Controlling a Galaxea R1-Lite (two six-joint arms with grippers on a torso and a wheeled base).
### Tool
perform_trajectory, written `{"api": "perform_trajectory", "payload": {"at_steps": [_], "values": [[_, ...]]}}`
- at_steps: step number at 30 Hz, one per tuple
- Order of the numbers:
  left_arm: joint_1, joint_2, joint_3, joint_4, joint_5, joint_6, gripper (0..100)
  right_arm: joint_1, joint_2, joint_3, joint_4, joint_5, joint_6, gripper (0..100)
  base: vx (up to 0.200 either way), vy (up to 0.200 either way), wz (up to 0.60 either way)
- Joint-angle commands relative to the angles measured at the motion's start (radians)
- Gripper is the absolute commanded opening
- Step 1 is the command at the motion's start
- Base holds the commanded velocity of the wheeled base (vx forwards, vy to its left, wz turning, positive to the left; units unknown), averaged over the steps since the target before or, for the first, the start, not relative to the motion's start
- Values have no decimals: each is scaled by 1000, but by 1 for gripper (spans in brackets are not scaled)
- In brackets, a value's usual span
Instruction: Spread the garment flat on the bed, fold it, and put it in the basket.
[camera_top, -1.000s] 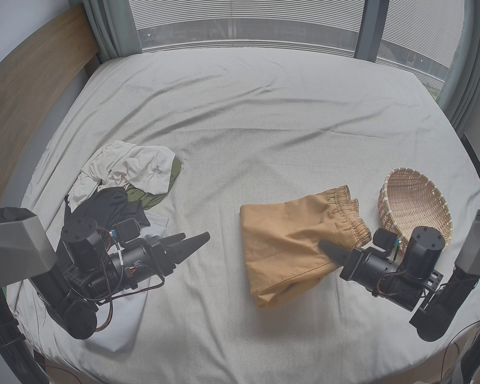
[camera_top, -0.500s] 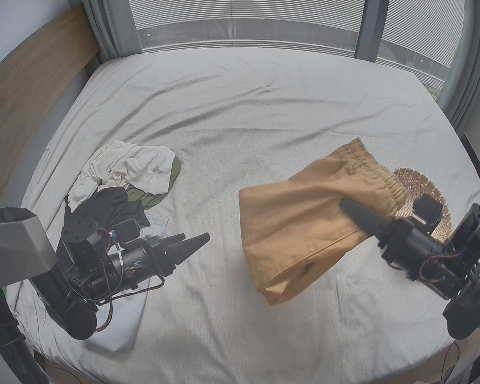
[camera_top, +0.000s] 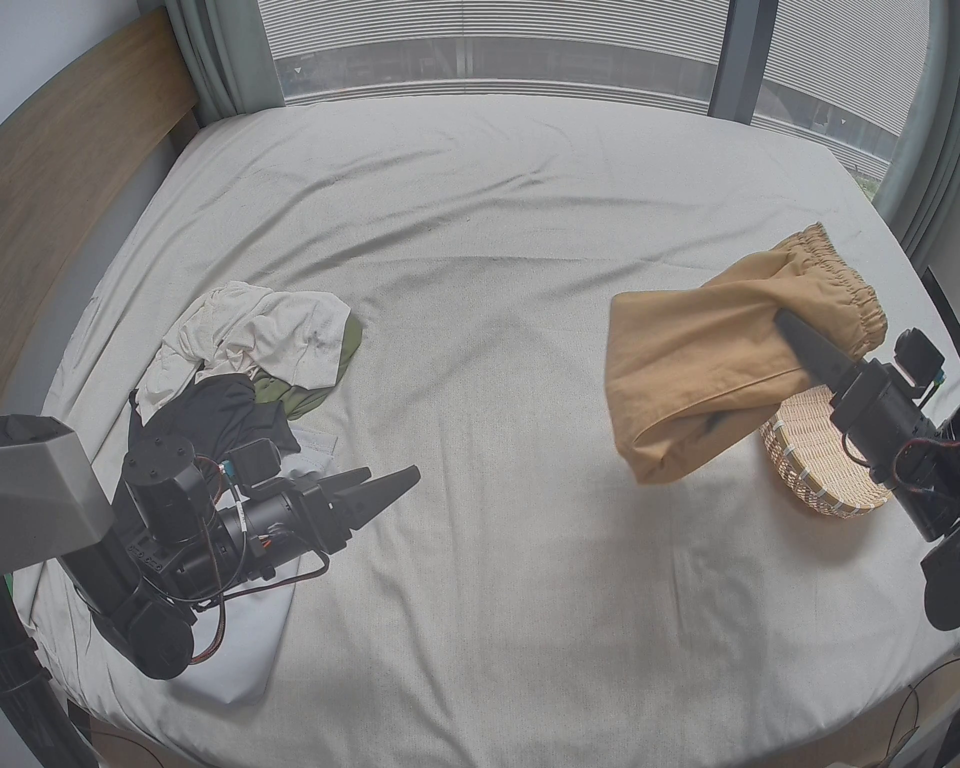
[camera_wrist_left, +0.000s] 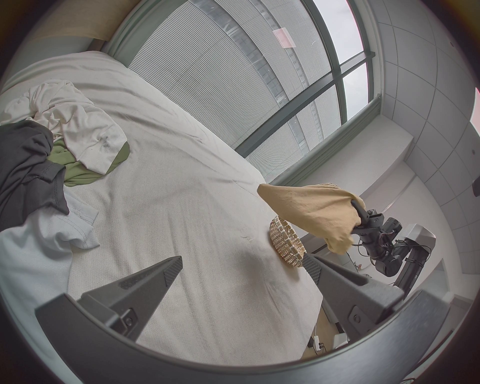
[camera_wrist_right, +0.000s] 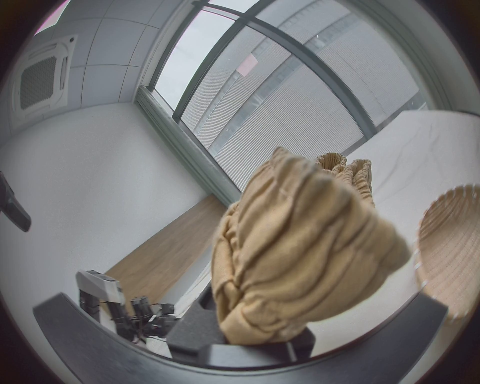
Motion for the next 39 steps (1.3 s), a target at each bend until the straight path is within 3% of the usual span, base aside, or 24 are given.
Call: {"api": "perform_trajectory", "payload": {"at_steps": [1,7,14,22,31,32,39], "values": [[1,2,0,1,0,-1,100,-81,2,-24,1,2,-35,0,0,0,0],[1,2,-1,-1,0,-1,100,-166,17,-27,3,2,-106,0,0,0,0],[1,0,-1,1,2,-1,100,-359,101,-62,3,4,-216,0,0,0,0],[1,0,-1,-1,0,-1,100,-492,140,-102,40,4,-299,0,0,0,0],[1,0,-3,-1,0,-2,100,-532,141,-101,110,5,-319,0,0,0,0],[1,0,-3,-1,0,-2,100,-537,141,-97,112,5,-322,100,0,0,0],[1,-23,-6,-1,0,-1,100,-571,98,-73,190,8,-374,100,0,0,0]]}}
